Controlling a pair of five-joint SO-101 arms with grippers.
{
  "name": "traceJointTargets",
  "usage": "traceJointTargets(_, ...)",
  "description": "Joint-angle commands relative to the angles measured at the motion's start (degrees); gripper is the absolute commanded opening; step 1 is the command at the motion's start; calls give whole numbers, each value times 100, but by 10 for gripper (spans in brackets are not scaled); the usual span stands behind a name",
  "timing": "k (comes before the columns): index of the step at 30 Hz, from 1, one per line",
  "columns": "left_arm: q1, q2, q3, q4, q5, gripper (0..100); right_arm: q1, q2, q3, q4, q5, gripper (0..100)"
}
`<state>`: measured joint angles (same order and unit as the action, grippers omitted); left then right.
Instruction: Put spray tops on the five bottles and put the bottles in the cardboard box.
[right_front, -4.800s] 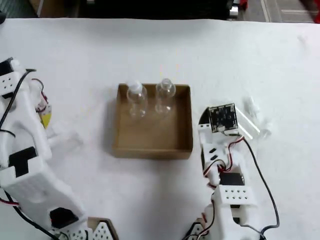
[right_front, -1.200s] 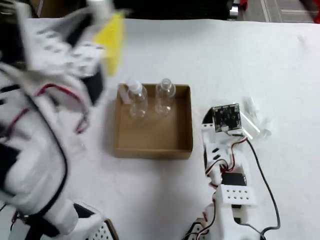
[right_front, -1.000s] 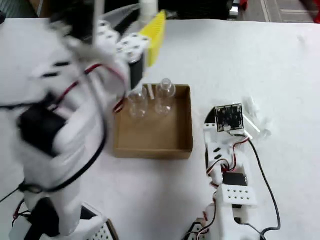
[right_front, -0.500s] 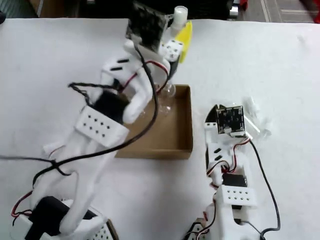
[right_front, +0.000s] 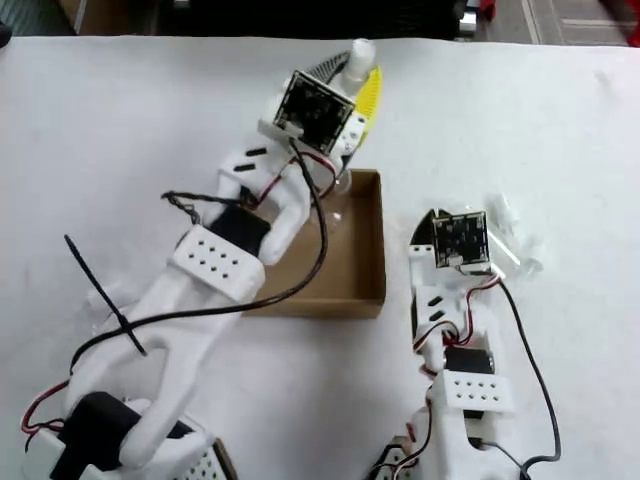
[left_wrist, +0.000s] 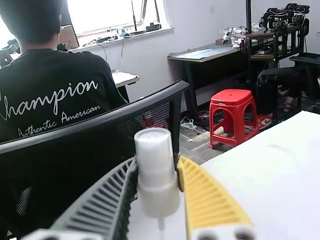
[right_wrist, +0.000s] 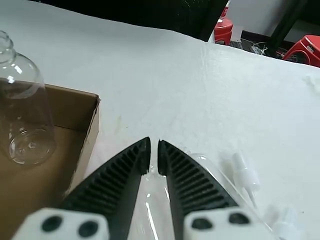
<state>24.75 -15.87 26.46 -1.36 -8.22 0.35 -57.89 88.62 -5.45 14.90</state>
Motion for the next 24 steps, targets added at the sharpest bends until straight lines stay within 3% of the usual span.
traceJointTargets(1, -75, -48, -18, -132, -44, 24, 13, -48, -70, -119, 35, 18)
traceJointTargets(9, -31, -48, 501, -193, -9, 24, 13, -48, -70, -119, 44, 18)
traceJointTargets(18, -22, -48, 1653, -1512, 0, 24, 13, -48, -70, -119, 44, 18)
traceJointTargets(24, 57, -13, 1864, -1600, 0, 28, 13, -48, -70, -119, 44, 18)
